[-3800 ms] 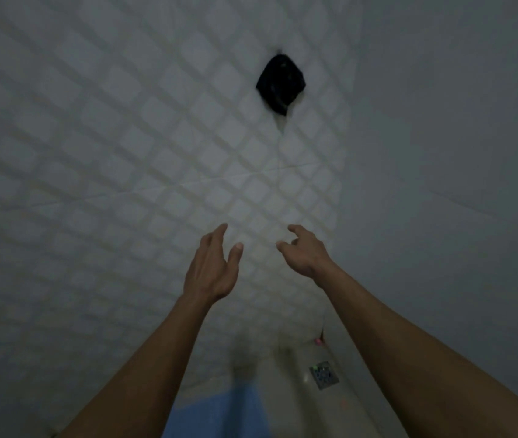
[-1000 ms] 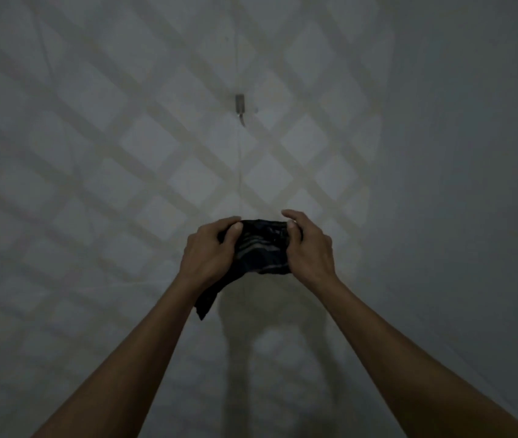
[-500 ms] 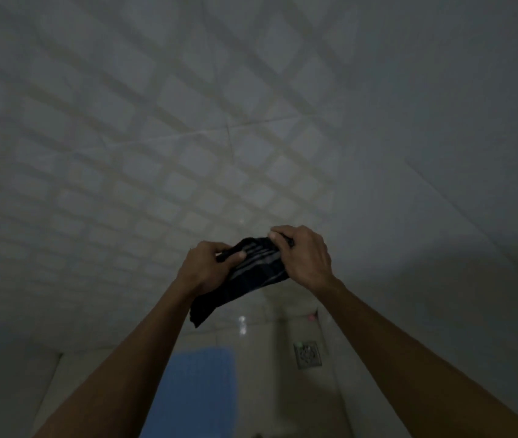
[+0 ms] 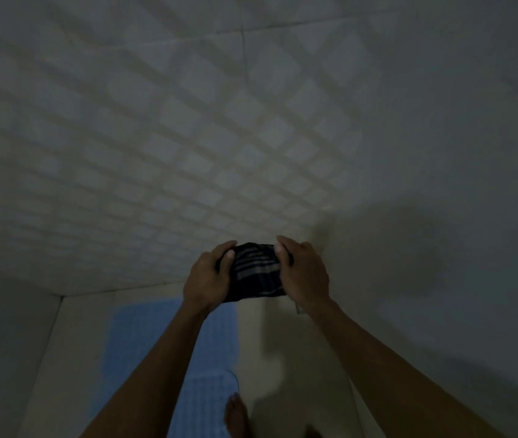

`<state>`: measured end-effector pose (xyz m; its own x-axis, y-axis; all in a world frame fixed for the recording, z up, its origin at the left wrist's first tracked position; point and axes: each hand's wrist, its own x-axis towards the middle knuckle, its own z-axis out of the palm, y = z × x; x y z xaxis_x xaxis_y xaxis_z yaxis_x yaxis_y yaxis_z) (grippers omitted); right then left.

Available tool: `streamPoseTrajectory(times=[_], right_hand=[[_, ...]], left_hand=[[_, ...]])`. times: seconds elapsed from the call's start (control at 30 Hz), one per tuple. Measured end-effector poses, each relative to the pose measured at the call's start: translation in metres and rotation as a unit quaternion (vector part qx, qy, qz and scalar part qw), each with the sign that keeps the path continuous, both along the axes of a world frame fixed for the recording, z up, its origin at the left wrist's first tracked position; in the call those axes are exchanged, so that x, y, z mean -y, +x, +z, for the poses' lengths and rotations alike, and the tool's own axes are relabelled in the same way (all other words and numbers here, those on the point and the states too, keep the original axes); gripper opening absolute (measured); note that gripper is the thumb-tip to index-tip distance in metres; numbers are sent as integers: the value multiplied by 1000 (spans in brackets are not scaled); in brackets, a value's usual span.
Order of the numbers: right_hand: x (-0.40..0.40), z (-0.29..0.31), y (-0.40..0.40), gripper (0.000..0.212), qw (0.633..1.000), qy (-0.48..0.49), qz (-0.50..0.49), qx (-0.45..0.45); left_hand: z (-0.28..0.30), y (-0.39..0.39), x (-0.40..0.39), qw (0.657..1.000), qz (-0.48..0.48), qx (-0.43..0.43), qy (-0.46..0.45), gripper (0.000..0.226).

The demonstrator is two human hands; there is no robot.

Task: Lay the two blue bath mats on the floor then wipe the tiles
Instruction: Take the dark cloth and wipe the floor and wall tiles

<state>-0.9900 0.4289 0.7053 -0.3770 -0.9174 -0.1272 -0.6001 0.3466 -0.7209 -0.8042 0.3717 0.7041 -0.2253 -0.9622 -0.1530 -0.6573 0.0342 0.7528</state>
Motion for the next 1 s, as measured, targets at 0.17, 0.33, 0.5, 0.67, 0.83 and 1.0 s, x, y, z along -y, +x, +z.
streamPoseTrajectory(times=[0.17,0.33,0.5,0.67,0.83,1.0], right_hand=[[26,-41,23,56,994,63,87,-36],[72,-125,28,52,983,102,118,-95],[101,-269,29,53,974,170,115,-100],[115,-444,17,52,967,187,128,-114],[137,-613,3,53,967,184,140,-106],[169,-721,-6,53,973,136,149,-112]], left_hand=[[-45,15,38,995,-47,90,-24,46],[-138,31,83,989,-79,124,-13,43],[-280,28,111,978,-107,177,27,50],[-447,20,124,965,-143,218,40,60],[-610,7,142,960,-138,239,39,64],[-722,-3,171,959,-120,255,22,60]])
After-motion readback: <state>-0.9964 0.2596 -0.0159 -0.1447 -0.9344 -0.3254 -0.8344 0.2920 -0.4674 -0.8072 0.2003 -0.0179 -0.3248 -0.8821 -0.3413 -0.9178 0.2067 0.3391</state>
